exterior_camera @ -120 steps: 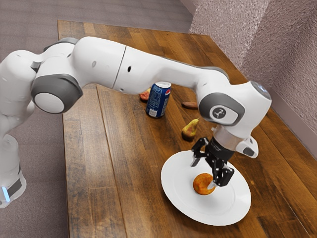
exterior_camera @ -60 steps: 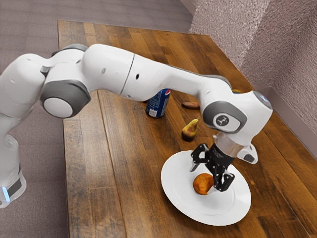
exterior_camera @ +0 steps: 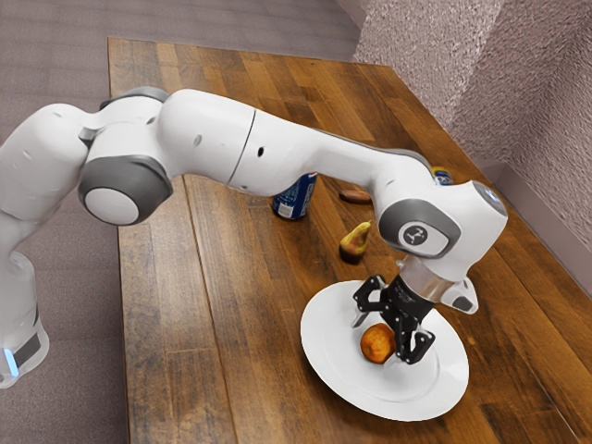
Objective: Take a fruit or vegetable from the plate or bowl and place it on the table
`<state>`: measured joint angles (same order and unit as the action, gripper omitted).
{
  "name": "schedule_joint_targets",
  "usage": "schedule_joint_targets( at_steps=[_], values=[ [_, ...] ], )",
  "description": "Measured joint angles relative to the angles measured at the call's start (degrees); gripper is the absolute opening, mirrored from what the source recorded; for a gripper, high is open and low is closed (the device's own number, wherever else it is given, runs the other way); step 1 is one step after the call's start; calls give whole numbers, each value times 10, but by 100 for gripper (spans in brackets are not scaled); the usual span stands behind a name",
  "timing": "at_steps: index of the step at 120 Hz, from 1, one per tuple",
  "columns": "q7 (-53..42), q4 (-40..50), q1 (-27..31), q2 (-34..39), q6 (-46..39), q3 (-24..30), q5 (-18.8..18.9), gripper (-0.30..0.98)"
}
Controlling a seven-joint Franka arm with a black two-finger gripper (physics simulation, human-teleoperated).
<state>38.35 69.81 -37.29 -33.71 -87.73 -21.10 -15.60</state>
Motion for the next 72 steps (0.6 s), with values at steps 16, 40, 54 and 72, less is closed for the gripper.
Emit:
schedule_joint_targets(
  at_steps=[16,40,54,72],
  values=[
    [3,0,-1,0,0,2,-1,63],
    [6,0,1,-1,0,2,-1,59],
    [6,0,9,-2,0,2,-1,59],
    [5,0,10,-6,0,3,0,50]
  ],
)
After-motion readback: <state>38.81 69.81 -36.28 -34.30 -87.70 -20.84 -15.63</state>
